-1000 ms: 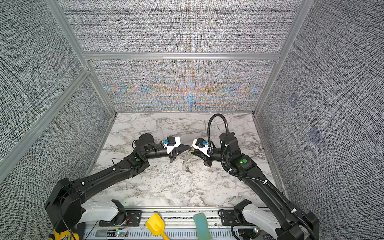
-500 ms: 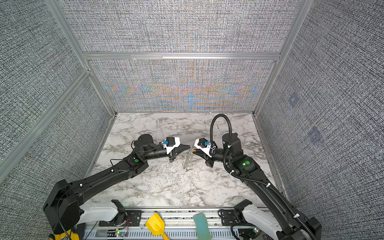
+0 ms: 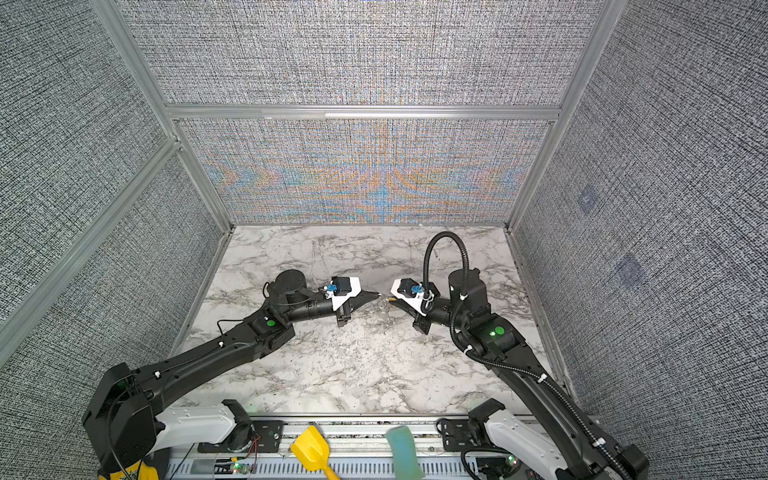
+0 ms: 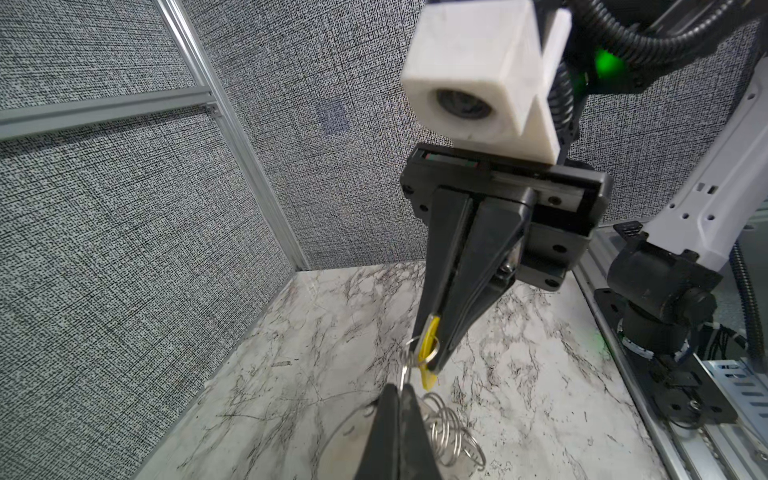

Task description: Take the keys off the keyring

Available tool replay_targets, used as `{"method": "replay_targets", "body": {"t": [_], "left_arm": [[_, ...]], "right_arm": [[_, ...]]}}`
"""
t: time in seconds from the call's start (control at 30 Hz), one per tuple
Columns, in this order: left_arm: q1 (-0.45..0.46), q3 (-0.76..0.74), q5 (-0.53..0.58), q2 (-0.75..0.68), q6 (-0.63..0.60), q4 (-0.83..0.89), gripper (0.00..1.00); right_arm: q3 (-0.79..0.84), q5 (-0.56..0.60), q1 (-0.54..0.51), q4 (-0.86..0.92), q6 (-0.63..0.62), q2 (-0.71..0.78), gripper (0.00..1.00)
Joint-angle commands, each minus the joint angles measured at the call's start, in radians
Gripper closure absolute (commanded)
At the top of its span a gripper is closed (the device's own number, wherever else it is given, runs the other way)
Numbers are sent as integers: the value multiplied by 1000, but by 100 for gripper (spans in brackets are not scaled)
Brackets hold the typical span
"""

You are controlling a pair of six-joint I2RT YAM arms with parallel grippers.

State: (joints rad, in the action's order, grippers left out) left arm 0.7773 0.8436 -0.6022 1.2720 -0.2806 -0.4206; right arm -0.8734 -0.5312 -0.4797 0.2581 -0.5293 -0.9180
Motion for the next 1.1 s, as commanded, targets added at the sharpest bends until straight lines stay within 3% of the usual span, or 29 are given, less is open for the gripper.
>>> {"method": "replay_targets", "body": {"t": [0.0, 0.47, 0.77, 0.83, 0.87, 0.97, 1.07], "left_arm": [[-4, 24, 83, 15, -12, 21, 100], [3, 111, 155, 92, 30, 229, 100], [7, 92, 162, 74, 116, 216, 100], [8, 80, 171, 48, 127, 209, 77], [7, 78, 178, 34, 127, 212, 72], [6, 74, 202, -16, 111, 245, 62], [2, 79, 224, -61, 79, 301, 61]], "right_arm": [[-20, 110, 1, 45, -54, -3, 100], [-99, 388, -105, 5, -233, -42, 100], [-117, 405, -127, -5, -319, -57, 100], [-132, 379, -121, 9, -340, -70, 100], [-138, 364, -119, 16, -346, -77, 100], [-159, 289, -94, 43, -361, -98, 100], [-168, 229, -78, 56, -391, -104, 100]]}}
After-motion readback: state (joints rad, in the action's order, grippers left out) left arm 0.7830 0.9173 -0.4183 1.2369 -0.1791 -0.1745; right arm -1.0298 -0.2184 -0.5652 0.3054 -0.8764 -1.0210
